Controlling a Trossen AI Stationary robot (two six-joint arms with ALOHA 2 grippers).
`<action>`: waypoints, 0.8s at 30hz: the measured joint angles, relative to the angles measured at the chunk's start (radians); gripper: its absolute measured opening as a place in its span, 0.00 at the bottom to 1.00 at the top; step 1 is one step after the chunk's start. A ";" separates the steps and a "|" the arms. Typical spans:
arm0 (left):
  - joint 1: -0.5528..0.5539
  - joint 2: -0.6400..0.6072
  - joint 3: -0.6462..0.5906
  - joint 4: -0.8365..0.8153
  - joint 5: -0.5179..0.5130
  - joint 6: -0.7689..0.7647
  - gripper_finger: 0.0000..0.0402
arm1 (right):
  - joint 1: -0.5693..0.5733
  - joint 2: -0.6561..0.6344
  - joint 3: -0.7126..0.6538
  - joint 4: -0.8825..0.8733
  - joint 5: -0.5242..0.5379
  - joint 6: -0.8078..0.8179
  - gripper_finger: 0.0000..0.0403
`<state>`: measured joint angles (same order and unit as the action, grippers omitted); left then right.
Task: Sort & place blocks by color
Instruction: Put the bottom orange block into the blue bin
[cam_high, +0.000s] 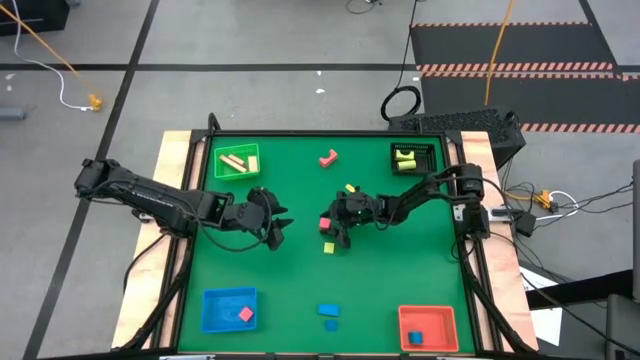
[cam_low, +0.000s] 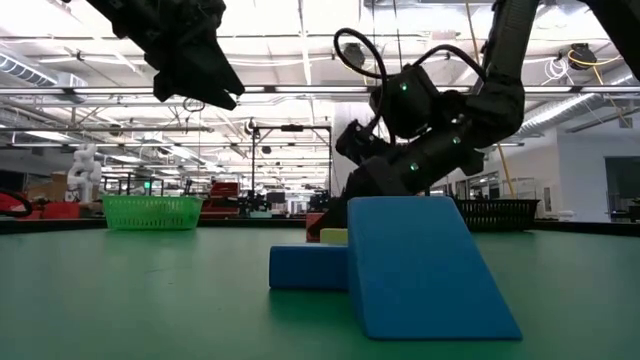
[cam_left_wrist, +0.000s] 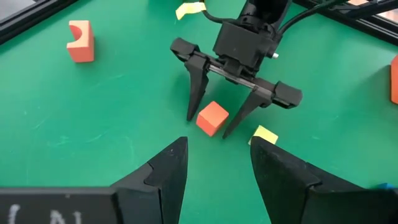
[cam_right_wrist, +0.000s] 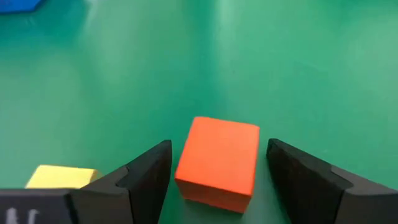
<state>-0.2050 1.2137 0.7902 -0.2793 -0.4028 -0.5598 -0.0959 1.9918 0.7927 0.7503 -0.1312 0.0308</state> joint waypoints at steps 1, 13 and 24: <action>0.000 0.000 0.000 0.000 0.000 0.000 0.44 | 0.000 -0.001 0.001 -0.002 0.000 0.002 0.64; 0.000 0.000 0.000 0.001 -0.001 -0.054 0.44 | -0.001 -0.001 0.001 -0.002 0.009 0.101 0.38; -0.007 0.022 0.000 0.047 -0.052 -0.226 0.44 | 0.025 -0.136 0.001 -0.062 0.006 0.016 0.29</action>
<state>-0.2124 1.2361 0.7897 -0.2321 -0.4548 -0.7854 -0.0711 1.8556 0.7936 0.6880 -0.1250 0.0468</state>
